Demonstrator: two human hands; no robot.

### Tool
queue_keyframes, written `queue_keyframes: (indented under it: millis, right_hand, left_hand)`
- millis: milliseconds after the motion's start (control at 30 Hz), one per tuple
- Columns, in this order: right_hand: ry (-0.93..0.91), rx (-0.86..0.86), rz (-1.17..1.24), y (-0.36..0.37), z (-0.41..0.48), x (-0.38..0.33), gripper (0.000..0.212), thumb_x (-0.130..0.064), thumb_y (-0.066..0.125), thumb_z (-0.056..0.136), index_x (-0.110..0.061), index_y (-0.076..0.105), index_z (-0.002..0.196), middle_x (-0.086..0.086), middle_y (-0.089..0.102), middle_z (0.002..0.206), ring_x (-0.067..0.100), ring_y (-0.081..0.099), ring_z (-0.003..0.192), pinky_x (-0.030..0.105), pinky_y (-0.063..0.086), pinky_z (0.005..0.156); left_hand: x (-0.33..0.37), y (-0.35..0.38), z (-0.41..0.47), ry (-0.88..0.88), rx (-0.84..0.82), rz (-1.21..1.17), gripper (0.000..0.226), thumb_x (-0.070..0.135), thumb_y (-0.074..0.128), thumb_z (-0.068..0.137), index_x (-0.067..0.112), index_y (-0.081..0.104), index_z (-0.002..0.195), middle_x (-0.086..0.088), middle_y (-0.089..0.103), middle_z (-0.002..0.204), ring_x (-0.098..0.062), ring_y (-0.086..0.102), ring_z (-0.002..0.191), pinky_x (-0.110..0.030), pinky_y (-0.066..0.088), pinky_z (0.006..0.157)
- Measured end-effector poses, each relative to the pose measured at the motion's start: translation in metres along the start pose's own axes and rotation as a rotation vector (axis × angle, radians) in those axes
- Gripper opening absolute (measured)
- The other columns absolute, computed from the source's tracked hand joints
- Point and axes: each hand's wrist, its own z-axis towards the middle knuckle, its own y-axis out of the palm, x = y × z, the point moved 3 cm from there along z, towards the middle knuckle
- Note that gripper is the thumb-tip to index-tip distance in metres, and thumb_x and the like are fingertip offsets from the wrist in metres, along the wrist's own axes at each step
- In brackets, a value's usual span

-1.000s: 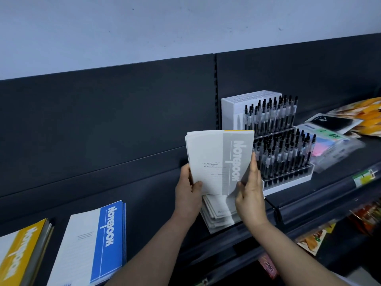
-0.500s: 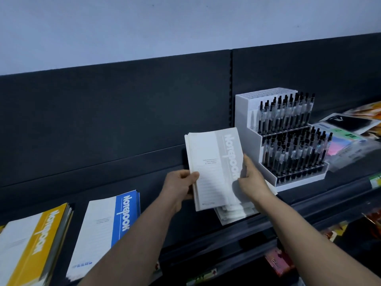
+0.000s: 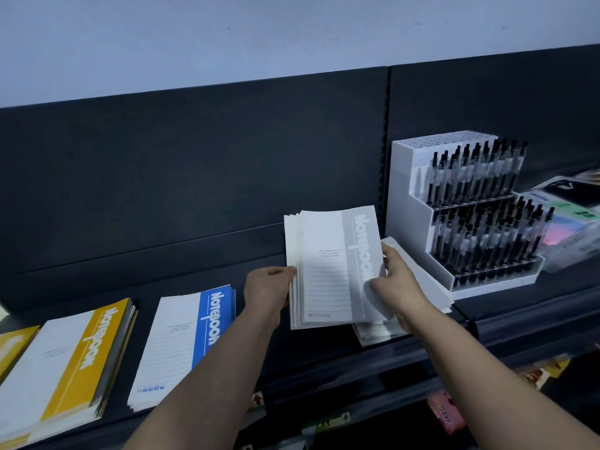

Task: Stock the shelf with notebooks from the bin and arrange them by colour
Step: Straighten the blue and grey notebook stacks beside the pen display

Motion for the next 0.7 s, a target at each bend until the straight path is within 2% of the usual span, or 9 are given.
queue_keyframes:
  millis: [100,233,333,367,433,500,567,700]
  right_hand:
    - [-0.03,-0.08,0.065,0.016,-0.002,-0.008,0.065,0.006,0.044,0.082,-0.031,0.039,0.135,-0.013,0.061,0.102,0.014,0.058,0.096,0.031,0.05,0.072]
    - [-0.061,-0.101,0.108,0.047,-0.007,-0.019,0.065,0.006,0.043,0.082,-0.032,0.041,0.136,-0.006,0.062,0.112,0.017,0.059,0.102,0.034,0.051,0.078]
    - [-0.066,-0.077,0.142,0.077,-0.011,-0.029,0.064,0.007,0.041,0.083,-0.031,0.041,0.135,-0.009,0.061,0.105,0.018,0.057,0.101,0.034,0.049,0.078]
    - [-0.061,-0.072,0.159,0.088,-0.012,-0.032,0.063,0.007,0.04,0.083,-0.03,0.043,0.133,-0.01,0.061,0.103,0.019,0.057,0.1,0.034,0.049,0.077]
    - [-0.03,-0.071,0.214,0.11,-0.018,-0.039,0.059,0.005,0.04,0.084,-0.03,0.045,0.132,-0.008,0.063,0.104,0.021,0.059,0.099,0.034,0.05,0.074]
    - [-0.005,-0.092,0.274,0.13,-0.027,-0.045,0.051,0.006,0.04,0.087,-0.027,0.047,0.126,-0.005,0.062,0.1,0.016,0.059,0.09,0.029,0.048,0.066]
    - [0.013,-0.143,0.313,0.151,-0.04,-0.055,0.049,0.009,0.038,0.089,-0.025,0.047,0.122,-0.007,0.059,0.092,0.01,0.054,0.08,0.026,0.042,0.059]
    - [0.036,-0.226,0.317,0.188,-0.059,-0.067,0.052,0.01,0.039,0.09,-0.022,0.046,0.131,-0.009,0.058,0.091,0.009,0.054,0.079,0.027,0.042,0.057]
  left_hand:
    - [-0.001,-0.02,-0.002,0.0,0.068,-0.048,0.013,0.017,0.075,0.083,0.004,0.071,0.086,-0.008,0.071,0.078,-0.023,0.066,0.072,-0.035,0.057,0.076]
    - [-0.002,-0.062,0.0,-0.002,0.103,-0.105,0.009,0.021,0.072,0.086,0.012,0.072,0.086,-0.004,0.073,0.09,-0.023,0.067,0.083,-0.036,0.056,0.08]
    - [0.001,-0.11,0.006,0.103,0.255,-0.005,0.018,0.022,0.059,0.093,0.007,0.065,0.085,-0.003,0.064,0.077,-0.022,0.053,0.068,-0.03,0.044,0.056]
    - [0.003,-0.13,0.007,0.146,0.328,0.048,0.019,0.02,0.056,0.094,0.008,0.061,0.081,-0.004,0.06,0.073,-0.023,0.05,0.067,-0.031,0.04,0.055]
    - [0.004,-0.168,0.009,0.192,0.437,0.124,0.019,0.017,0.053,0.094,0.011,0.054,0.076,-0.006,0.056,0.071,-0.025,0.05,0.069,-0.035,0.039,0.06]
    - [0.004,-0.201,0.009,0.198,0.503,0.202,0.015,0.013,0.052,0.094,0.011,0.052,0.079,-0.004,0.056,0.074,-0.026,0.051,0.072,-0.036,0.043,0.068]
    - [0.001,-0.23,0.01,0.183,0.529,0.253,0.012,0.012,0.05,0.095,0.01,0.051,0.083,-0.002,0.055,0.077,-0.023,0.052,0.075,-0.035,0.042,0.072]
    - [-0.006,-0.266,0.013,0.165,0.533,0.273,0.008,0.015,0.049,0.097,0.009,0.053,0.092,-0.006,0.058,0.086,-0.027,0.054,0.082,-0.035,0.044,0.074]
